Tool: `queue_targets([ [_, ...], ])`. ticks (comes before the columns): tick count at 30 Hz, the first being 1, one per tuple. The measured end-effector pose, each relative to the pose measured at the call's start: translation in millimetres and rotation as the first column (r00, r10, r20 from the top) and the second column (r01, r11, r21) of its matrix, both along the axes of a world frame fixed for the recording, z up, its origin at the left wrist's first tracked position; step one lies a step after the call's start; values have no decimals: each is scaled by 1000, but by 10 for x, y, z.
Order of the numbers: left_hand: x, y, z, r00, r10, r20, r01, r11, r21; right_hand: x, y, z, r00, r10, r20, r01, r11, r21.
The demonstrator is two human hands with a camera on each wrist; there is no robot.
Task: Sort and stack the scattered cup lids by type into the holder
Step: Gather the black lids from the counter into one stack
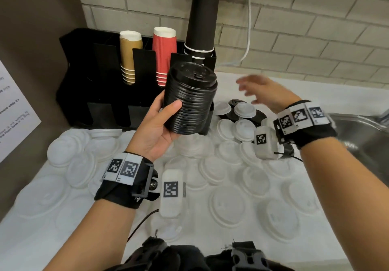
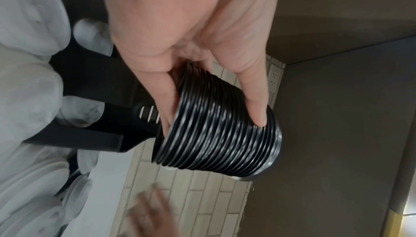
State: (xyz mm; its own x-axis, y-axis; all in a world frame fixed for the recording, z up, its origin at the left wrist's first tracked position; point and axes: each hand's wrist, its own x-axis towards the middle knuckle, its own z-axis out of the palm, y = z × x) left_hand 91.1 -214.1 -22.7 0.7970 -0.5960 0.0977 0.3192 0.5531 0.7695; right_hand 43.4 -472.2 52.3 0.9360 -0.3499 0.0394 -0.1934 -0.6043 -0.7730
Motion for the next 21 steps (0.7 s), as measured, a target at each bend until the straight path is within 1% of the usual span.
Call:
queue_targets([
  [1,13,7,3,1000,13,10,-13,1000,0,54,-126,-128,987,6,-160,-25,993,-118],
  [2,22,19,3,999,28,18,-28,1000,-1,119,-220,-272,946,23,-323,-98,971,-217],
  [3,27,32,4,999,42,24,-42,999,-1,185,-281,-412,897,34,-441,-176,942,-286],
  [5,30,58,9,997,75,30,-75,997,7,279,-277,-612,835,23,-550,-224,927,-301],
  [6,29,66,14,995,93,30,-93,996,13,318,-273,-680,829,10,-559,-222,923,-314],
  [7,26,72,20,994,108,31,-109,994,18,347,-266,-729,839,-3,-544,-212,919,-332],
  [8,23,76,26,992,121,35,-122,992,23,366,-265,-767,866,-21,-500,-167,929,-330],
  [10,18,85,35,989,138,44,-139,990,32,410,-292,-813,920,-49,-388,-64,960,-273],
  [11,17,88,37,988,145,48,-146,989,35,431,-294,-812,923,-48,-383,-46,972,-232],
  [12,17,91,38,987,153,50,-155,987,40,453,-282,-786,901,-22,-433,-62,982,-179],
  [14,15,88,36,984,170,50,-173,984,51,452,-261,-679,830,54,-555,-151,980,-131],
  [15,12,80,33,983,176,50,-178,982,55,462,-311,-643,825,60,-561,-149,982,-114],
  [17,4,57,28,983,177,57,-180,982,62,435,-397,-534,838,19,-546,-75,994,-79],
  [18,-4,41,26,983,175,59,-179,982,66,401,-450,-503,829,-22,-559,-52,992,-116],
  [19,-15,25,24,983,175,60,-179,982,68,360,-504,-501,813,-81,-576,-41,980,-196],
  [20,-25,9,21,983,173,61,-177,982,68,315,-559,-510,789,-131,-600,-77,949,-307],
  [21,-36,-9,19,984,169,64,-173,983,67,275,-627,-547,764,-151,-627,-143,908,-393],
])
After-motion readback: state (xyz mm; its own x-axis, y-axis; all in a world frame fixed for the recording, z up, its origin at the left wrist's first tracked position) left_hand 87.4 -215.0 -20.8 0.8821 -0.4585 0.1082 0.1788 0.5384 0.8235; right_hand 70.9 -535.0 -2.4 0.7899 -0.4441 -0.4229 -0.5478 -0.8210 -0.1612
